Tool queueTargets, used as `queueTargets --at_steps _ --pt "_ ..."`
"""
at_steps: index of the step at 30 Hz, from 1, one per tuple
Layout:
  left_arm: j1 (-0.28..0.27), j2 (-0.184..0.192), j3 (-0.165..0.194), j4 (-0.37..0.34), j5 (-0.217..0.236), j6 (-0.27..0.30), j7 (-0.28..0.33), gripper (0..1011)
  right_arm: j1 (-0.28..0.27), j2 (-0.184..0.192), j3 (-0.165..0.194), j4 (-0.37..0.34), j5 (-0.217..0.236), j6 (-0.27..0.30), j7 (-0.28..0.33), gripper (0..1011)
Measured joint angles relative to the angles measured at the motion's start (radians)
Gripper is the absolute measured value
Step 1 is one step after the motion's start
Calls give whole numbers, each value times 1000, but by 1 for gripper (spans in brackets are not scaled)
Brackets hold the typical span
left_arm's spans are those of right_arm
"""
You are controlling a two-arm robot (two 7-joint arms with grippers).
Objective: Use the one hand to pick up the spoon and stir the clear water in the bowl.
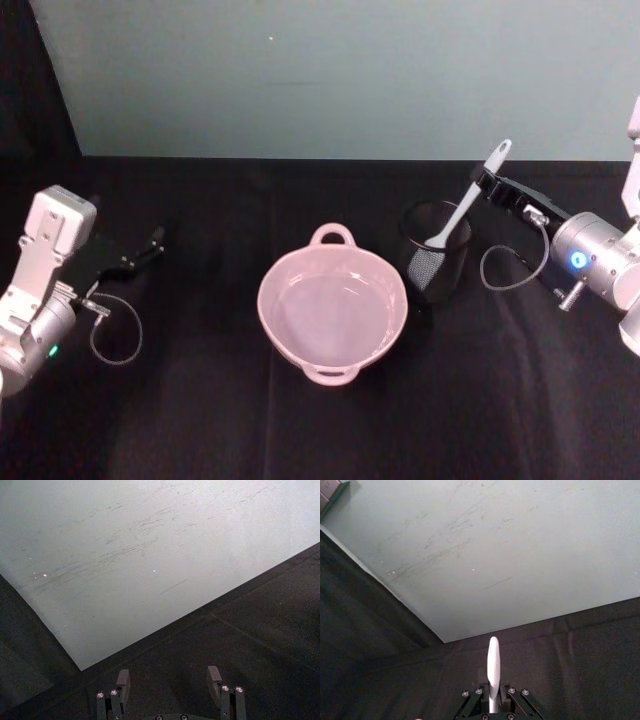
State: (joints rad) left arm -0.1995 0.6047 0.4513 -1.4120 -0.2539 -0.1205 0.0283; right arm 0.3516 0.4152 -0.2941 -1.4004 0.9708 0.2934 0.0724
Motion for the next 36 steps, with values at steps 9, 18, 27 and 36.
queueTargets --at_steps 9,18,27,36 --pt "0 0 0 0 0 0 0 1011 -7 6 -1 -17 -7 -11 0 117" --pt "0 0 0 0 0 0 0 1011 -70 66 12 -192 -75 -57 -18 117" --pt "0 0 0 0 0 0 0 1011 -105 138 45 -367 -124 -37 -16 117" --pt "0 0 0 0 0 0 0 1011 -99 190 75 -484 -137 -18 39 117"
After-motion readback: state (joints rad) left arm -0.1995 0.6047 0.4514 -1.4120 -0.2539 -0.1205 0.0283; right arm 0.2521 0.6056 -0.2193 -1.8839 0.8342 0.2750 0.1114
